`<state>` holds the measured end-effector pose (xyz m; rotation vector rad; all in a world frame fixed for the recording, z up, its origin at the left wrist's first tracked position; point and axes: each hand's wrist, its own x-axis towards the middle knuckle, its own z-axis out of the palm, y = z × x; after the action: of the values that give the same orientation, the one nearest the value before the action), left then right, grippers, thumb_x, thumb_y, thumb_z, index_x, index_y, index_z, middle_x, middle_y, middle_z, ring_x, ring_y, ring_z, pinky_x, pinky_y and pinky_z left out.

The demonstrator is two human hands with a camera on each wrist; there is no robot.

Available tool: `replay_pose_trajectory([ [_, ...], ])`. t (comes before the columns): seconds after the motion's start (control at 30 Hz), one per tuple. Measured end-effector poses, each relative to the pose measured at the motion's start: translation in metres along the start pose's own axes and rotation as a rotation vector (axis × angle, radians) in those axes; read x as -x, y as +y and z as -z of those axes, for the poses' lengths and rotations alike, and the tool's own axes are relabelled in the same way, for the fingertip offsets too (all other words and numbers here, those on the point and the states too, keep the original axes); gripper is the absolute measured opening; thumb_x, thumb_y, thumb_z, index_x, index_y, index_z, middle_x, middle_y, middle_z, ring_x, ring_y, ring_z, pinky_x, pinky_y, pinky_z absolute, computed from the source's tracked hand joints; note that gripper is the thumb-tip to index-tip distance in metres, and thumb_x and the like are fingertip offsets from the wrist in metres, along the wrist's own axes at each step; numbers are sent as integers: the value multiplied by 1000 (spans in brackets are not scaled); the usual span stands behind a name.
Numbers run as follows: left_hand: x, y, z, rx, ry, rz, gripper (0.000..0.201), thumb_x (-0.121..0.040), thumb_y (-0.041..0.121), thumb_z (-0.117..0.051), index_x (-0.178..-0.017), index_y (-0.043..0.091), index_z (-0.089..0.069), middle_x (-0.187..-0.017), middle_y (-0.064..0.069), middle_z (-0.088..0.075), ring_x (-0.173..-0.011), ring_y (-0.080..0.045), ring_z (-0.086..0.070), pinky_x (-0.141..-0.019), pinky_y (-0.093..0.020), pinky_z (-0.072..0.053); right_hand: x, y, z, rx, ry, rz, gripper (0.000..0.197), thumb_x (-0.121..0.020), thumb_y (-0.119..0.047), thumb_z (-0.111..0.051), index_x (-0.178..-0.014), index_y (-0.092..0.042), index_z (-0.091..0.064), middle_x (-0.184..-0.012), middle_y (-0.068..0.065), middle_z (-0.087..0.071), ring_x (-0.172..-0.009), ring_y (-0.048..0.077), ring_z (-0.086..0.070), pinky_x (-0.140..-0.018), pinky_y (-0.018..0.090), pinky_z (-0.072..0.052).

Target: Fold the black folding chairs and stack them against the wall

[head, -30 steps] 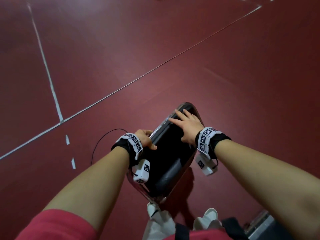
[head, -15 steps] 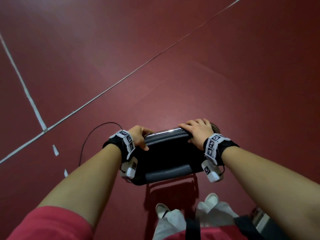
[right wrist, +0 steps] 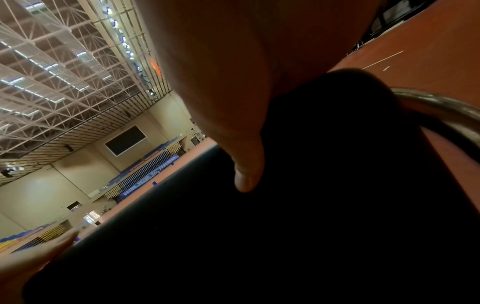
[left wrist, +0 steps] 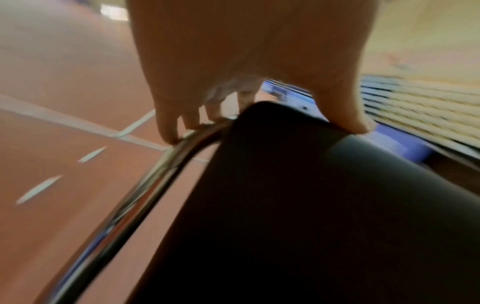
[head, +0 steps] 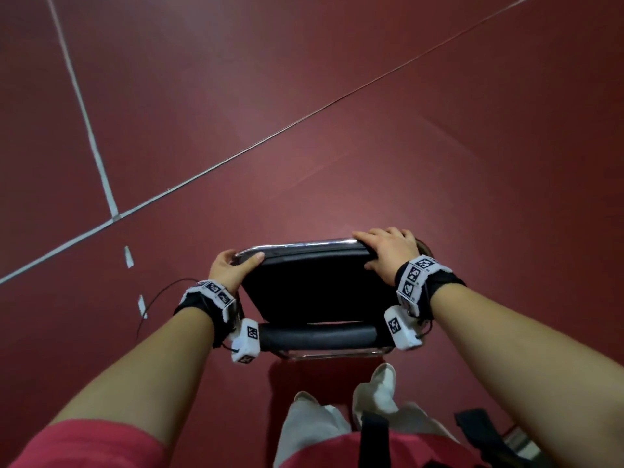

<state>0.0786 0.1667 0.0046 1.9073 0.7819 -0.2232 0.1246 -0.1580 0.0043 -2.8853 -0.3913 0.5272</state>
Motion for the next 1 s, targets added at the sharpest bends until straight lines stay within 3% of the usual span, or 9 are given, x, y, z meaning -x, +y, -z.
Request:
replay_pose_trajectory([
  [0.17, -9, -14, -8, 141, -23, -5, 49, -86, 18, -77, -124, 14, -47, -120, -2, -55, -114, -18, -55, -94, -24, -40, -12, 17, 14, -167, 27, -94, 80, -70, -46, -82, -141, -36, -46, -131, 0, -58, -123, 26, -50, -110, 38, -34],
  [0.27, -21, -14, -8, 157, -42, -14, 49, -86, 21, -78, -124, 18, -46, -122, -2, -56, -111, -16, -55, -94, -24, -41, -19, 26, 13, -224, 71, -129, 80, -62, -63, -80, -133, -35, -56, -124, -3, -58, -119, 24, -49, -104, 37, -38],
  [0.33, -31, -14, -6, 173, -56, -12, 50, -86, 19, -77, -126, 16, -47, -124, -3, -57, -113, -16, -56, -95, -24, -42, -24, 30, 9, -257, 62, -173, 80, -60, -70, -77, -131, -39, -57, -129, -4, -52, -124, 24, -43, -107, 41, -36],
  [0.43, -46, -17, -4, 206, -74, 13, 53, -89, 16, -74, -135, 9, -50, -126, -4, -59, -117, -17, -56, -98, -25, -41, -30, 39, 5, -395, 102, -256, 80, -60, -66, -80, -130, -32, -59, -134, 0, -49, -129, 24, -43, -112, 43, -34],
  [0.53, -59, -13, -4, 216, -20, 46, 60, -87, 24, -76, -139, 7, -50, -129, -5, -59, -121, -21, -56, -99, -27, -41, -35, 49, 1, -657, 150, -354, 80, -66, -57, -82, -136, -28, -56, -133, 3, -50, -127, 20, -48, -112, 35, -36],
  [0.63, -68, -3, -10, 217, 8, 75, 58, -89, 24, -75, -138, 5, -49, -121, -3, -57, -111, -16, -54, -94, -24, -38, -38, 53, -4, -805, 204, -479, 99, -59, -69, -79, -142, -26, -49, -140, 5, -49, -128, 20, -50, -110, 32, -38],
  [0.8, -81, 4, -14, 220, 9, 88, 58, -89, 25, -74, -138, 6, -48, -117, -3, -57, -110, -17, -54, -93, -24, -37, -48, 63, -5, -984, 200, -604, 95, -78, -39, -80, -153, -12, -29, -153, 7, -40, -138, 21, -42, -99, 20, -29],
  [1.0, -89, 10, -23, 265, 16, 103, 61, -88, 28, -76, -140, 12, -48, -124, -1, -58, -117, -19, -54, -101, -30, -39, -59, 70, -11, -1134, 280, -640, 68, -75, -27, -84, -132, -10, -52, -128, 4, -61, -114, 16, -58, -89, 22, -39],
])
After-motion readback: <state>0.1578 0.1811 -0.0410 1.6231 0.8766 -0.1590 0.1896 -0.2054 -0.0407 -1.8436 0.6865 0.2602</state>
